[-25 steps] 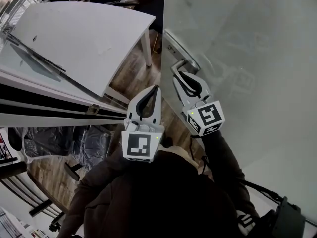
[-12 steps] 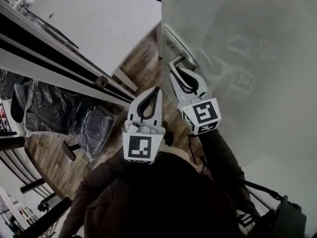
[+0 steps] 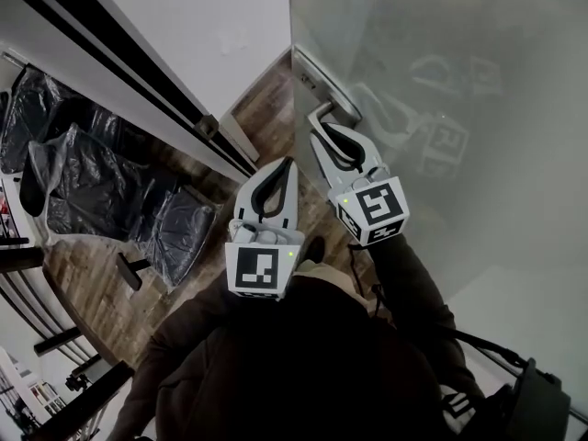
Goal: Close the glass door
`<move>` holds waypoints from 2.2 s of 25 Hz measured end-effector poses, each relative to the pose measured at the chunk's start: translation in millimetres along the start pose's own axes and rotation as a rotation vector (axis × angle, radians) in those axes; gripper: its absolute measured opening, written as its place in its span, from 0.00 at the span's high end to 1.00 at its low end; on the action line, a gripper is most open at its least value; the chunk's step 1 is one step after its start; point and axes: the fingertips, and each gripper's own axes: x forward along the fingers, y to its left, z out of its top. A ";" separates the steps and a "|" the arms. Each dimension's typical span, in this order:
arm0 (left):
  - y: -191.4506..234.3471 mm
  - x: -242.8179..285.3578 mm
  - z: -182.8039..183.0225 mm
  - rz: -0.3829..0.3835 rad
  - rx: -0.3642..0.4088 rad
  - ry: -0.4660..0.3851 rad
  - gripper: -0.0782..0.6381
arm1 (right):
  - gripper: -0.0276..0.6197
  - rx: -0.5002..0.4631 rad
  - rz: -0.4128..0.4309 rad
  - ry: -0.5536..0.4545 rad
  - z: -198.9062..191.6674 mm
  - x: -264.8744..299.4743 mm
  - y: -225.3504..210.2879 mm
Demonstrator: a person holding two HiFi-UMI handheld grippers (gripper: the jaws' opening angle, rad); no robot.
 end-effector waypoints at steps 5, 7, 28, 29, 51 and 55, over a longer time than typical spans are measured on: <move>8.1 -8.7 8.1 -0.013 0.004 -0.014 0.90 | 0.86 0.008 0.021 0.006 -2.9 -3.0 9.9; 13.6 -18.5 5.7 -0.018 -0.008 -0.011 0.90 | 0.86 0.005 0.033 0.007 -2.3 -3.8 20.8; 22.0 -84.0 20.2 0.079 0.028 -0.046 0.90 | 0.85 -0.008 0.160 0.007 -5.5 -18.2 113.9; 20.3 -86.3 24.0 0.085 0.033 -0.050 0.90 | 0.85 -0.009 0.161 0.008 -4.2 -19.9 116.6; 19.6 -106.6 33.9 0.136 0.057 -0.067 0.90 | 0.86 -0.013 0.240 0.018 -5.9 -24.6 159.4; 18.7 -107.6 33.7 0.142 0.057 -0.070 0.90 | 0.86 -0.003 0.240 0.028 -7.6 -25.4 158.6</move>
